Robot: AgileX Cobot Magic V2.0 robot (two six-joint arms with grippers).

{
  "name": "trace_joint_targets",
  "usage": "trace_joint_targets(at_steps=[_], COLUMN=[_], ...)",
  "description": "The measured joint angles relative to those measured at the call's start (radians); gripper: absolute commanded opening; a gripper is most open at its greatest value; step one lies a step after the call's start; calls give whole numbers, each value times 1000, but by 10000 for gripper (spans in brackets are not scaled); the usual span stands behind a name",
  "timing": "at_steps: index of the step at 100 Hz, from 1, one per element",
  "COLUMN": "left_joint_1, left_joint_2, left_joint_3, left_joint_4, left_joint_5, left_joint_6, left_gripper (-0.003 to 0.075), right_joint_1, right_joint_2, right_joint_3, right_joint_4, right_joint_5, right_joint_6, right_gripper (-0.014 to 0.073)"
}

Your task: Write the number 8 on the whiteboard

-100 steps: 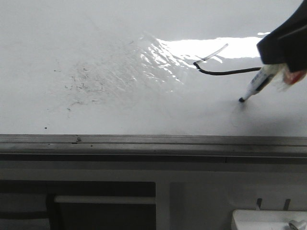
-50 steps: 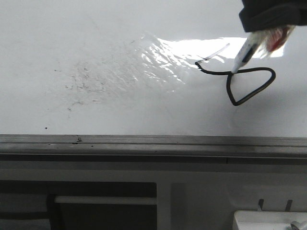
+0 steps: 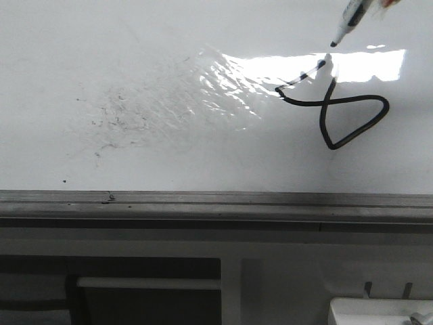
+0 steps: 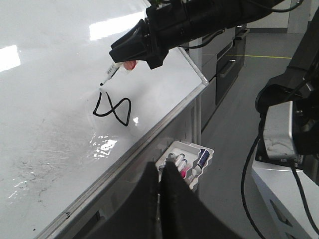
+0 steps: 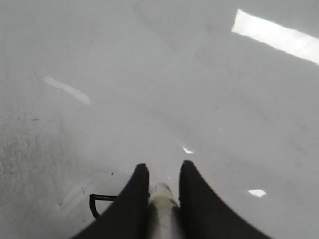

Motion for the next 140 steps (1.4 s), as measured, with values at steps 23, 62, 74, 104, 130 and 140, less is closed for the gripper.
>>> trace_joint_targets(at_steps=[23,62,74,104,130,140], left_joint_1=[0,0,0,0,0,0], left_joint_2=[0,63,178,477,688,760], left_joint_3=[0,0,0,0,-38,-62], left_joint_4=[0,0,-6,-244,-404,-418], left_joint_5=[0,3,-30,-137,-156,-157], left_joint_6=[0,0,19,356,575,603], left_gripper=[-20,321,326,326,325,324], right_joint_1=[-2,-2,-2,-2,-2,-2], right_joint_2=[-59,-281,-273,-137,-32,0], right_joint_3=[-23,29,83,178,178,178], right_joint_4=[20,80,79,60,29,23], right_joint_5=[102,287,442,754,889,924], right_joint_6=[0,-66,-68,-69,-69,-69], right_gripper=[-71,-71,-71,-71,-71,-71])
